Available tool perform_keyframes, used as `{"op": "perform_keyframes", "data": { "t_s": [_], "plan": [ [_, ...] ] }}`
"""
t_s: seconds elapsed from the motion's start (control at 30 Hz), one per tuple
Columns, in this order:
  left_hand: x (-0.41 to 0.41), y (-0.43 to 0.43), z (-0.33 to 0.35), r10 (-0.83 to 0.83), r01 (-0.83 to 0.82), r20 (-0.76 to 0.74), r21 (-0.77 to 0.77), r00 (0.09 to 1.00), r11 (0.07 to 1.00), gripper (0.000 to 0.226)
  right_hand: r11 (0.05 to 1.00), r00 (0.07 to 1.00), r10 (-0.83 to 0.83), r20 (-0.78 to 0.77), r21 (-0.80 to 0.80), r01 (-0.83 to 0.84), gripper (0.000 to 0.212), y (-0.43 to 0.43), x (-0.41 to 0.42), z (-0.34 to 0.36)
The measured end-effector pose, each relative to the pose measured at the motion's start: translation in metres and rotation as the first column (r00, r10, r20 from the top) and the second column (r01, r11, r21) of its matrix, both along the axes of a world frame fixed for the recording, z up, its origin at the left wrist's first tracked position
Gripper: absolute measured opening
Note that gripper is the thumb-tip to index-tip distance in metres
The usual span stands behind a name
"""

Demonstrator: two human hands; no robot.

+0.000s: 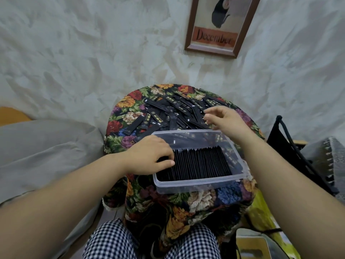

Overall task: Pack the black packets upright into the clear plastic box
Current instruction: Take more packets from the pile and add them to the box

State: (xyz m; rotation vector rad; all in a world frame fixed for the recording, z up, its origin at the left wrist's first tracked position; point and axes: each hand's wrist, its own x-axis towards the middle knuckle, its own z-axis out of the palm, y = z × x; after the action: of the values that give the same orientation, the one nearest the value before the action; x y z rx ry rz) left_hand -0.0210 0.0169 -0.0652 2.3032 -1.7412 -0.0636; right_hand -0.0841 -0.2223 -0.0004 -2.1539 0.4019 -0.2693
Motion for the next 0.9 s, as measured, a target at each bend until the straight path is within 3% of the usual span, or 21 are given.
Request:
{"op": "perform_keyframes", "data": {
  "t_s": [0.1, 0.23, 0.37, 0.47, 0.67, 0.9],
  "plan": [
    [0.001, 0.0, -0.001, 0.002, -0.002, -0.019, -0.02, 1.0, 1.0, 0.05, 0.994, 0.994, -0.023, -0.111, -0.113, 0.01, 0.025, -0.025, 0.038, -0.01],
    [0.002, 0.0, -0.004, 0.005, -0.007, -0.041, -0.051, 0.999, 0.999, 0.045, 0.961, 0.915, 0.061, -0.398, -0.225, -0.162, 0.05, -0.035, 0.079, -0.021],
    [0.001, 0.001, -0.006, 0.004, -0.007, -0.036, -0.083, 0.999, 0.997, 0.039, 0.929, 0.862, 0.079, -0.501, -0.277, -0.246, 0.066, -0.026, 0.105, -0.033],
    [0.0, 0.002, -0.006, 0.006, -0.009, -0.036, -0.095, 0.999, 0.995, 0.039, 0.897, 0.848, 0.051, -0.528, -0.35, -0.272, 0.067, -0.022, 0.117, -0.044],
    [-0.001, 0.002, -0.008, 0.012, -0.014, -0.027, -0.093, 1.0, 0.996, 0.042, 0.845, 0.878, -0.02, -0.478, -0.478, -0.24, 0.039, -0.028, 0.124, -0.052],
    [-0.001, 0.002, -0.008, 0.01, -0.012, -0.017, -0.1, 1.0, 0.995, 0.044, 0.9, 0.959, -0.077, -0.274, -0.433, -0.052, 0.034, -0.035, 0.118, -0.042]
  ]
}}
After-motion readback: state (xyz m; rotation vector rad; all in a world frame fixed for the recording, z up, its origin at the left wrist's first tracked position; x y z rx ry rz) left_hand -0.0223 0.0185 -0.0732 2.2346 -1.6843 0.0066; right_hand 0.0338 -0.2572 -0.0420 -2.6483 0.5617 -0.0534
